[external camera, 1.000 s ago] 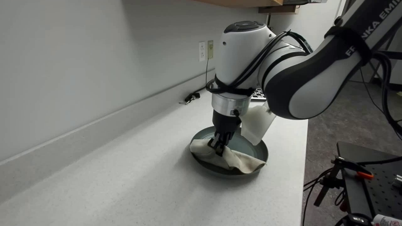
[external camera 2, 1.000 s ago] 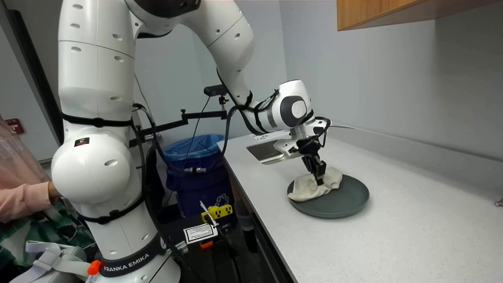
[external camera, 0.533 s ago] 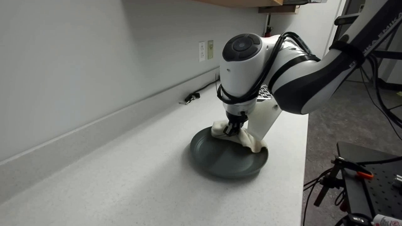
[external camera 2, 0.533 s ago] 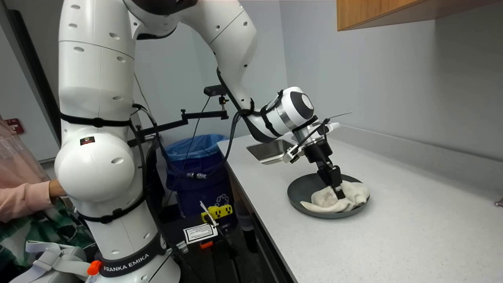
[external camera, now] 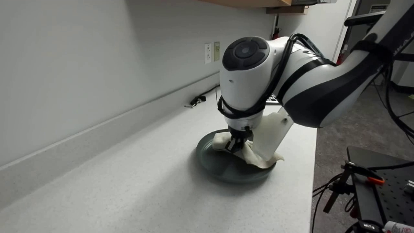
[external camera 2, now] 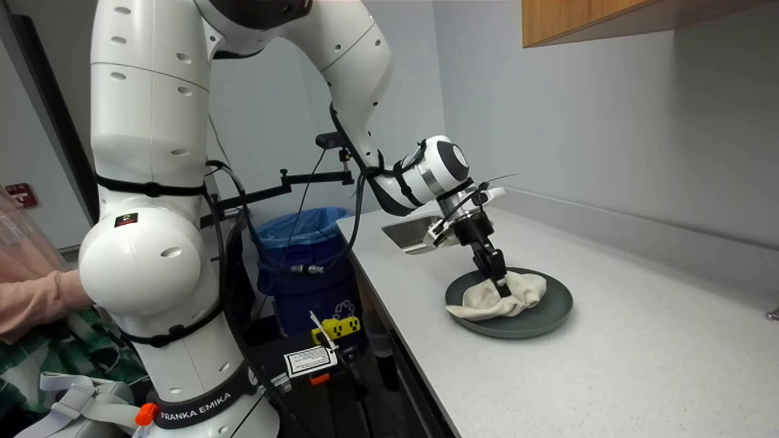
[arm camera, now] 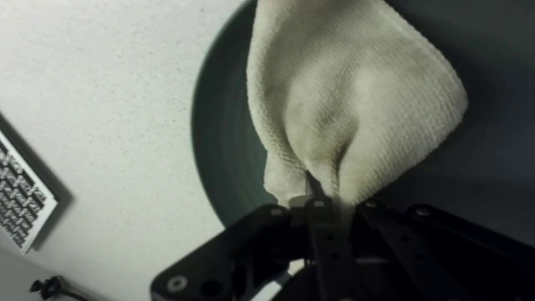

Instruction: Use the cloth to wipe the plate

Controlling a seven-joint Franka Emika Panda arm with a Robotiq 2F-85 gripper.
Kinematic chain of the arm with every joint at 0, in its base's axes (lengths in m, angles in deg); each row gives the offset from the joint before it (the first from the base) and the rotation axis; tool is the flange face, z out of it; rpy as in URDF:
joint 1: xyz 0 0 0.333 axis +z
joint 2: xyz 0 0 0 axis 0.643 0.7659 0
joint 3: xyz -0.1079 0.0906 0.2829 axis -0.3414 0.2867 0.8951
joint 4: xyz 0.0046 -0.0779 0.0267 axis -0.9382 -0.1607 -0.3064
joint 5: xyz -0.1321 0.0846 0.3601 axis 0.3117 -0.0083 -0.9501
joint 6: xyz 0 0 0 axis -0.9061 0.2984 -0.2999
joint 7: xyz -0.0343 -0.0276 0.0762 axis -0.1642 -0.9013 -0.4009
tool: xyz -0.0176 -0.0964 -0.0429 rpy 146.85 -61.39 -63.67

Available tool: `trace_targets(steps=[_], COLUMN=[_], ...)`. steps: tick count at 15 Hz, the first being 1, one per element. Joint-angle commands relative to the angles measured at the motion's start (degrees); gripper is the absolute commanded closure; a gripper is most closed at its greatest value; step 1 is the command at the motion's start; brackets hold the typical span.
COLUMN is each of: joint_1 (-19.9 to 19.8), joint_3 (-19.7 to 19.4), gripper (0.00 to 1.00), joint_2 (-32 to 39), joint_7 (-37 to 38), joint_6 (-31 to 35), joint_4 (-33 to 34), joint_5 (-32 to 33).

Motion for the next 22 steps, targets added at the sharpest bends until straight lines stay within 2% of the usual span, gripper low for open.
trace_targets(steps=[1,5,8,14,18,19,20,22], joint_1=[-3.63,-5.02,-4.08,-1.49,-1.86,-2.05,-2.13,-2.27], joint_3=[3.8,5.74,6.51,8.41,11.7,12.45,13.12,14.03], gripper=[0.97,0.97,0.97,0.97,0.97,0.65,0.64,0.5], joint_2=[-0.3,-0.68,-2.12,-4.59,-3.69,-3.54,-3.3,-3.05], joint_7=[-7.09,-18.23,-27.2,-38.06,-44.16,-45.71,-46.9,-49.23], joint_6=[8.39,17.22,20.99,23.04,23.01,22.91,22.4,21.77], joint_4=[-0.01,-0.36,-0.04,2.81,3.7,3.62,3.64,3.64], joint_5=[-6.48,-17.1,-25.13,-33.56,-40.97,-42.74,-44.57,-47.41])
